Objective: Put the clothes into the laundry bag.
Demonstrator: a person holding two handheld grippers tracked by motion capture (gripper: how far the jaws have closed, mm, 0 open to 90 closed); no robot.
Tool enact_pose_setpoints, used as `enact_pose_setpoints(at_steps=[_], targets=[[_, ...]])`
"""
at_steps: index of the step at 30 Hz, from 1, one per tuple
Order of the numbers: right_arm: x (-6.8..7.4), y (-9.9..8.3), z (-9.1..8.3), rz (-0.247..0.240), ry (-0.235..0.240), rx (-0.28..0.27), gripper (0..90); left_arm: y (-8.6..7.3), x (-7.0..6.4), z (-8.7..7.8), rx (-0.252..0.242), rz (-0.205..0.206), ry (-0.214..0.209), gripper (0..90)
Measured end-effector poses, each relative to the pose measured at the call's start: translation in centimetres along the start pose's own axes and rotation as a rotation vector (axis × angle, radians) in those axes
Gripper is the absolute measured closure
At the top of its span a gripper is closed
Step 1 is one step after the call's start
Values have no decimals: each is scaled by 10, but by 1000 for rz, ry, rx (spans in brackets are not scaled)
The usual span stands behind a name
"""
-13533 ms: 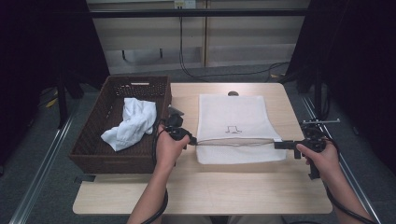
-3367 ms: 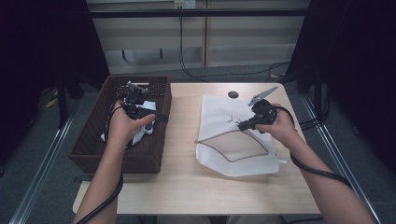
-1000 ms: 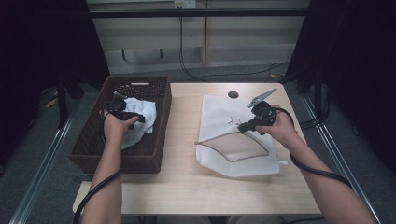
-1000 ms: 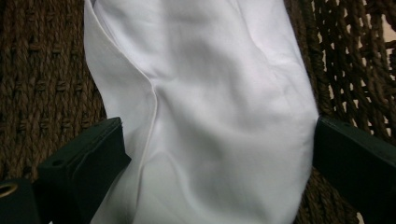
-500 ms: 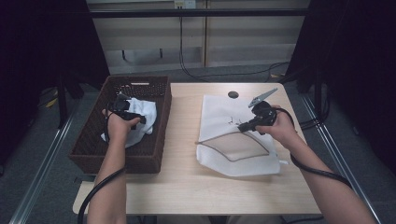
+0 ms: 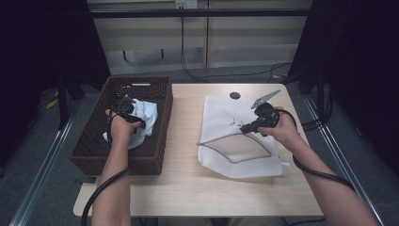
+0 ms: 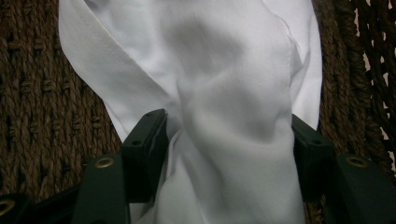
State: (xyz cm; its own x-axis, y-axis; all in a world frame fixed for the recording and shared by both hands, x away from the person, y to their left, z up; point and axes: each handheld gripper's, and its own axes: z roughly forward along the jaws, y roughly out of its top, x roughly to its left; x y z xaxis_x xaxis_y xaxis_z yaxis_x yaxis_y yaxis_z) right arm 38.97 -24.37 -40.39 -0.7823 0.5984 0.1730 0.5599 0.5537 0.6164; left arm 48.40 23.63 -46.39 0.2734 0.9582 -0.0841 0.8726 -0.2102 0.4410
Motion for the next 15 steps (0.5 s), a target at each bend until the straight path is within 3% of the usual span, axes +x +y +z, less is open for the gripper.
enact_pose_setpoints(at_steps=[7, 13, 15], targets=[[-1, -2, 1, 0, 4, -7, 900, 2, -7, -3, 18, 64, 54, 580], [-2, -3, 2, 6, 2, -3, 900, 3, -10, -7, 26, 74, 61, 658], [-2, -3, 2, 8, 0, -3, 900, 3, -10, -9, 27, 58, 57, 670]])
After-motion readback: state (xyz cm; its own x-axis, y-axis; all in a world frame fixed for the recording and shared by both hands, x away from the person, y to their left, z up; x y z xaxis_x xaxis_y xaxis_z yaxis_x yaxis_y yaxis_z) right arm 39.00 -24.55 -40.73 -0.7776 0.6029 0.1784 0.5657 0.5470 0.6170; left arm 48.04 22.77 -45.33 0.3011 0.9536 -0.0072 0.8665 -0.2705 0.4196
